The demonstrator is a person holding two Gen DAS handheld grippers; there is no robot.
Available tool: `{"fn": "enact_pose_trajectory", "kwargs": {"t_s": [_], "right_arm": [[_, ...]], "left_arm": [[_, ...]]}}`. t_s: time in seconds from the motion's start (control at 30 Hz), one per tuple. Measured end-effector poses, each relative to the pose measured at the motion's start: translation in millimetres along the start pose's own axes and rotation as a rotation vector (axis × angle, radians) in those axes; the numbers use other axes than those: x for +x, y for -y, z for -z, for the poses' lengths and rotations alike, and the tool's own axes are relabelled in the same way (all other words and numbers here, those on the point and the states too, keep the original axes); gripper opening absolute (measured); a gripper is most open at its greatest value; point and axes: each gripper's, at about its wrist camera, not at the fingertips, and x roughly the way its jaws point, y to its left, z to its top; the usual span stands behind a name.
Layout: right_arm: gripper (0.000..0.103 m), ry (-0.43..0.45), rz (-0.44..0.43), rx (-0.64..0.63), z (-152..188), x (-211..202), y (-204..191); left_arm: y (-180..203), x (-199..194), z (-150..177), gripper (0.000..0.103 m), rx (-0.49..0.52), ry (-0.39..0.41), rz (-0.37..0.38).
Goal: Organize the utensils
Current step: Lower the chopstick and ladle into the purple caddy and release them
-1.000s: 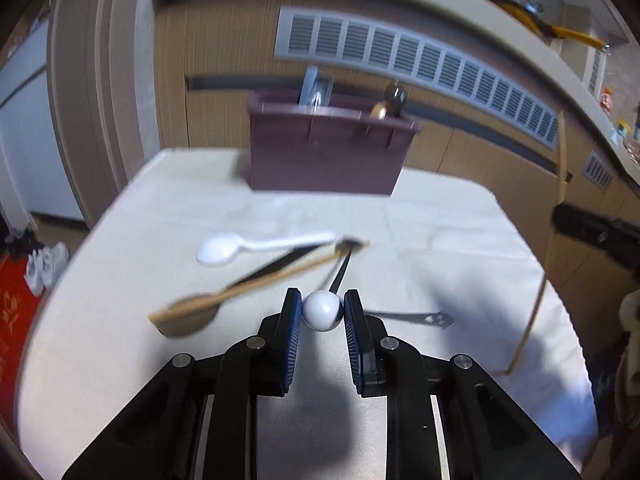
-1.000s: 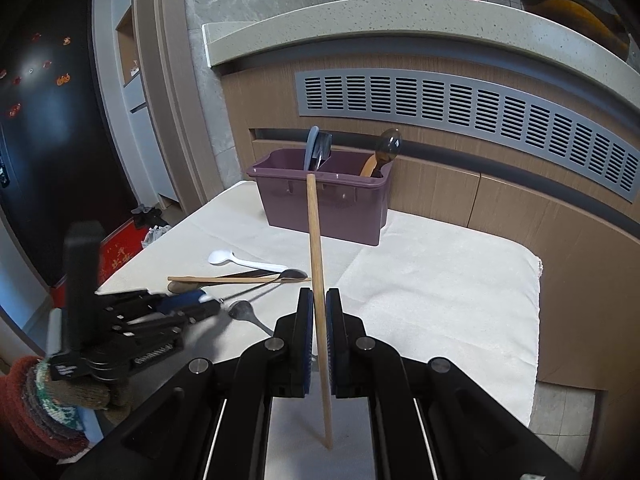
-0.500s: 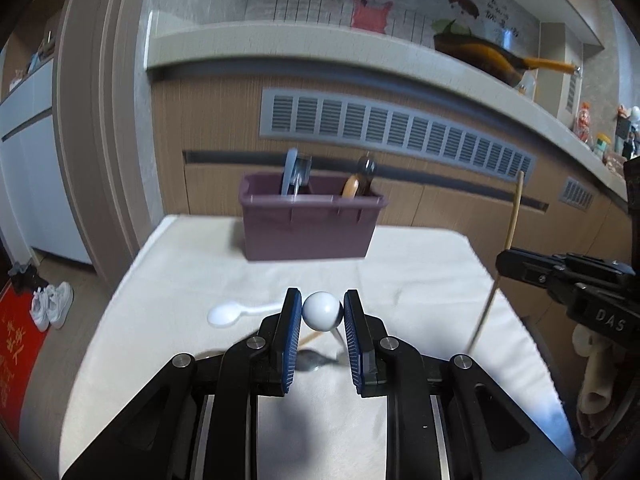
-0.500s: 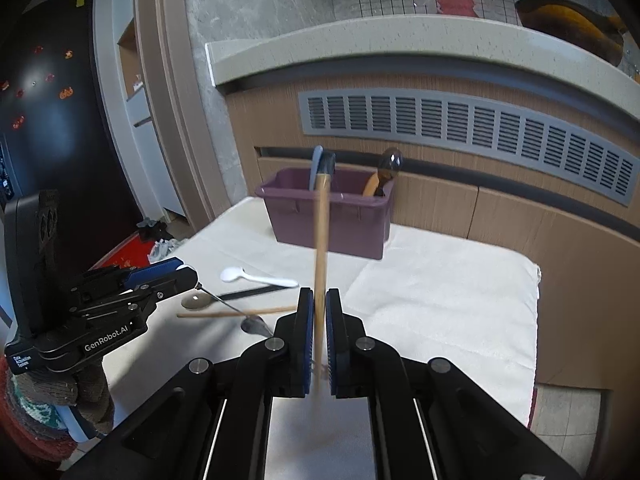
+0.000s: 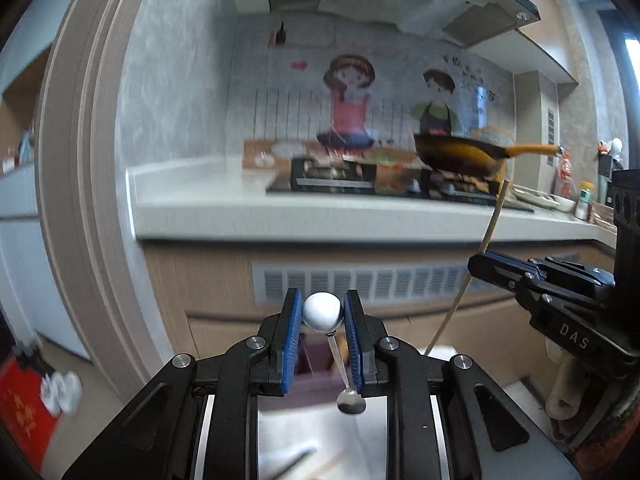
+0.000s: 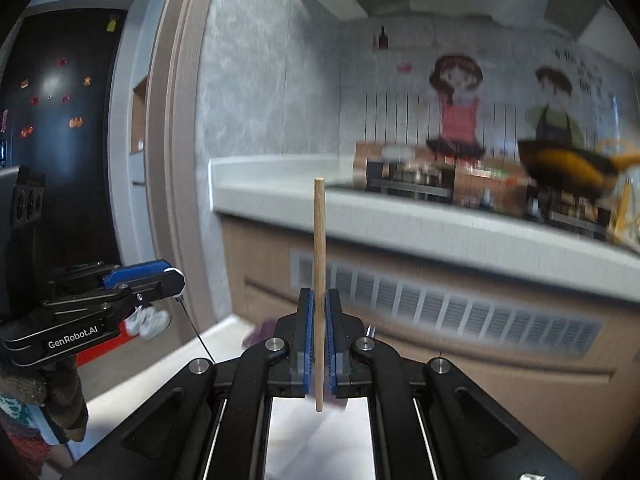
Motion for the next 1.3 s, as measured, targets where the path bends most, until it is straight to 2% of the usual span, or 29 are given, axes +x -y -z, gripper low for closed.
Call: {"fn": "enact_pose_trajectory", "kwargs": {"t_s": [0.13, 0.27, 0.57, 0.73, 0.93, 1.1, 1.2, 1.27, 1.3], "right_arm": [[0.006, 0.029, 0.015, -0.013, -14.9, 25.4, 5.1], [0.006, 0.025, 0.018, -0.001, -15.0, 59.0, 16.6], [0.006, -0.062, 0.013, 0.064, -3.1, 135.6, 39.9], [0.006, -0.100, 0.009, 0.081, 12.4, 168.3, 47.3], [0.006, -0.179, -0.016, 0.107, 41.6, 200.1, 52.5], [0.006, -0.249, -0.038, 0.145, 71.2, 222.6, 58.0], [0.007, -0.282, -0.071, 0.170, 88.0, 231.7, 60.5], [0.013, -0.335, -0.129, 0.205, 97.7, 240.9, 63.4], [0.019, -0.357, -0.139, 0.224, 101.5, 244.0, 65.6]], "left_arm": [[-14.6, 30.2, -11.1, 0.022, -0.016, 0.020, -0.014], [-34.8, 72.4, -7.7, 0.022, -0.056, -0.005, -0.007], [-65.2, 144.2, 5.4, 0.022, -0.103, -0.076, 0.004], [-67.1, 174.4, 17.5, 0.022, -0.093, -0.106, -0.010], [-66.7, 207.2, 47.6, 0.022, -0.089, -0.193, 0.005], [-71.4, 229.3, 72.0, 0.022, -0.133, -0.259, 0.022], [-71.0, 235.9, 79.7, 0.031, -0.146, -0.285, 0.049], [-70.6, 236.3, 83.5, 0.060, -0.146, -0.287, 0.063], [-70.5, 233.6, 84.3, 0.062, -0.145, -0.280, 0.065]]}}
